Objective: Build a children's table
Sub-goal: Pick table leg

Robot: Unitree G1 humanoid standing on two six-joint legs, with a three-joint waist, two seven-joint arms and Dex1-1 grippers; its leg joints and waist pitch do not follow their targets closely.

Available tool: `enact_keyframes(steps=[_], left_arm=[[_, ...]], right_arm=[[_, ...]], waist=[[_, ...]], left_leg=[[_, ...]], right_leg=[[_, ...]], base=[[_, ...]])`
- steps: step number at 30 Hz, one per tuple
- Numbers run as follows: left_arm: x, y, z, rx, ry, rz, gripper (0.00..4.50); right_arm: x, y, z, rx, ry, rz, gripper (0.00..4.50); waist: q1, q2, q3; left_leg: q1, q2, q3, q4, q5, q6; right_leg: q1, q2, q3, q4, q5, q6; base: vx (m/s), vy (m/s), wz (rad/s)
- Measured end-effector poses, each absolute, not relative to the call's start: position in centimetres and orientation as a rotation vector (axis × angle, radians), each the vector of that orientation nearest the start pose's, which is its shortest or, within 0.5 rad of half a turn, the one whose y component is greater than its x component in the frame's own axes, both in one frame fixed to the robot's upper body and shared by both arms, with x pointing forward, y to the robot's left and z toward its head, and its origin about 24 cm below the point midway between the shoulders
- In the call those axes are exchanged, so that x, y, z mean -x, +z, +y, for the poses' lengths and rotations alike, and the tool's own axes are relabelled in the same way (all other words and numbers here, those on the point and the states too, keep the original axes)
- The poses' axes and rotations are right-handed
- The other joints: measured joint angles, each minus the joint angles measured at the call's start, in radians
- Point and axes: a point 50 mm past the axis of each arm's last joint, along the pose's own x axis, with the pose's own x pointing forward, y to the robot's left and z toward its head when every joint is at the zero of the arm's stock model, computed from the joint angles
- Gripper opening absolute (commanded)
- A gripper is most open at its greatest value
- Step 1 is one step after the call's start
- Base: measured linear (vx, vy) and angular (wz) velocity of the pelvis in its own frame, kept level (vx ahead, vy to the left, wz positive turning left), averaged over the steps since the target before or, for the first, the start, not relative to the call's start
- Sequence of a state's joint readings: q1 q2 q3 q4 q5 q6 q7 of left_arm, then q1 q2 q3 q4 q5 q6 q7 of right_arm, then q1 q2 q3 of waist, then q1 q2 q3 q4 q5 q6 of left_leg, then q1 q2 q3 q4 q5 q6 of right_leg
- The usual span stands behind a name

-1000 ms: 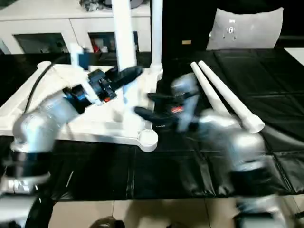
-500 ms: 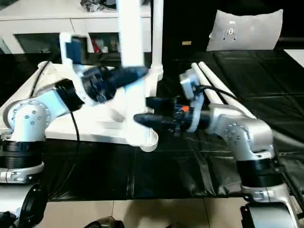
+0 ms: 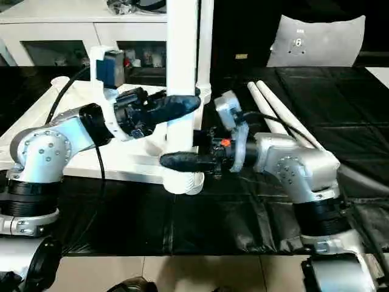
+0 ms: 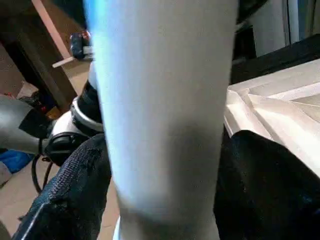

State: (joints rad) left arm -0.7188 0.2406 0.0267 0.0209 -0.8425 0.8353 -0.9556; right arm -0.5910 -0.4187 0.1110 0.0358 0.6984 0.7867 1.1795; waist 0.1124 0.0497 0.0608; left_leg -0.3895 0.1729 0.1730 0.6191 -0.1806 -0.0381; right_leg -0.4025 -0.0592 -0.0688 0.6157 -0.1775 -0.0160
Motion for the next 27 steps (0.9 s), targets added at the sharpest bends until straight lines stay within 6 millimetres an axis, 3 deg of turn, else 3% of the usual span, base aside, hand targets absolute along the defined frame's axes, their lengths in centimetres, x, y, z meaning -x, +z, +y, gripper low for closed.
enact_keyframes(steps=[2,17,27], left_arm=[[-30.1,20.43,8.35,0.455,-1.498,0.0,1.86],[-30.02,20.14,8.26,0.38,-1.511,0.019,1.86],[-30.09,20.09,8.22,0.368,-1.5,0.02,1.86]], right_arm=[[-29.03,15.26,-11.21,-0.294,1.542,0.244,3.57],[-28.91,15.09,-11.04,-0.298,1.557,0.261,2.24],[-28.92,15.07,-11.07,-0.29,1.557,0.262,1.95]], waist=[[0.0,0.0,0.0],[0.0,0.0,0.0],[0.0,0.0,0.0]], left_leg=[[0.0,0.0,0.0,0.0,0.0,0.0],[0.0,0.0,0.0,0.0,0.0,0.0],[0.0,0.0,0.0,0.0,0.0,0.0]], right_leg=[[0.0,0.0,0.0,0.0,0.0,0.0],[0.0,0.0,0.0,0.0,0.0,0.0],[0.0,0.0,0.0,0.0,0.001,-0.002]], base=[[0.0,0.0,0.0],[0.0,0.0,0.0],[0.0,0.0,0.0]])
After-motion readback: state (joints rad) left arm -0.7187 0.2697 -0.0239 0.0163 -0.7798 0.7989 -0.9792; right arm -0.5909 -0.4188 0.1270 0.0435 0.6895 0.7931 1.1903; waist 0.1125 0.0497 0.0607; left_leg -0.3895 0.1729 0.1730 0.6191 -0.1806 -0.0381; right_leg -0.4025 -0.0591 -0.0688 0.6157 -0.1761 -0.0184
